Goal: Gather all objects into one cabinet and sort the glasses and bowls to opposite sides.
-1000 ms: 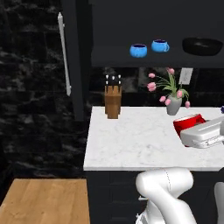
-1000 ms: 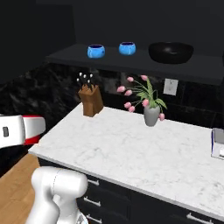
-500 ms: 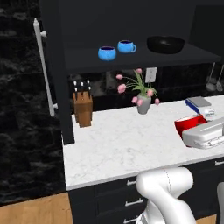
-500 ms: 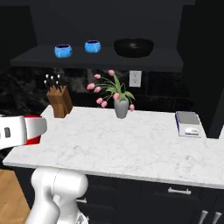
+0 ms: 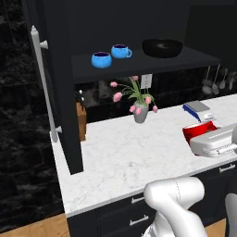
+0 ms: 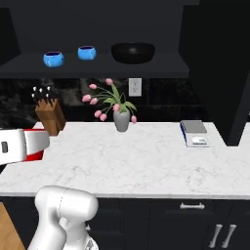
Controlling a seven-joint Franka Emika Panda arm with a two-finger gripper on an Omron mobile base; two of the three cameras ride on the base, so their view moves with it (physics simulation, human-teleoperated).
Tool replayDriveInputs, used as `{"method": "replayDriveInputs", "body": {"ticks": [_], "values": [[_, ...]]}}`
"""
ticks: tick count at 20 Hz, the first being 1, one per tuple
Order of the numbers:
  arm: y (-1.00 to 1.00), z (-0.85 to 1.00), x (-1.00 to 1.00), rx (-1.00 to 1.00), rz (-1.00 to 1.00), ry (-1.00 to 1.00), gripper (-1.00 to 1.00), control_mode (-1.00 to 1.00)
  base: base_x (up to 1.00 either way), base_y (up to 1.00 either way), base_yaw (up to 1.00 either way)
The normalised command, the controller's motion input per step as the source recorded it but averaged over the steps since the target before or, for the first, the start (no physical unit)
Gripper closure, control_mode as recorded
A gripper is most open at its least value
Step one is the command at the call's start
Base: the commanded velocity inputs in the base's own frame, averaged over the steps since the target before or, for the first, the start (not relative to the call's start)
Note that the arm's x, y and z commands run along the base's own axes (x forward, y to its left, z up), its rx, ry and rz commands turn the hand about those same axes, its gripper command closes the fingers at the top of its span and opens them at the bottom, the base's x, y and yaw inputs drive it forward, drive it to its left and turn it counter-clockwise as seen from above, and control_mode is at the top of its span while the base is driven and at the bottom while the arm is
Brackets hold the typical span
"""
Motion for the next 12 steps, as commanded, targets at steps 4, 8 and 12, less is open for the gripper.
{"method": "replayDriveInputs", "body": {"ticks": [4,8,12], "values": [[0.00,0.00,0.00,0.00,0.00,0.00,1.00,1.00,0.55,0.48,-0.14],[0.00,0.00,0.00,0.00,0.00,0.00,1.00,1.00,0.73,0.43,-0.09],[0.00,0.00,0.00,0.00,0.00,0.00,1.00,1.00,0.96,0.34,-0.06]]}}
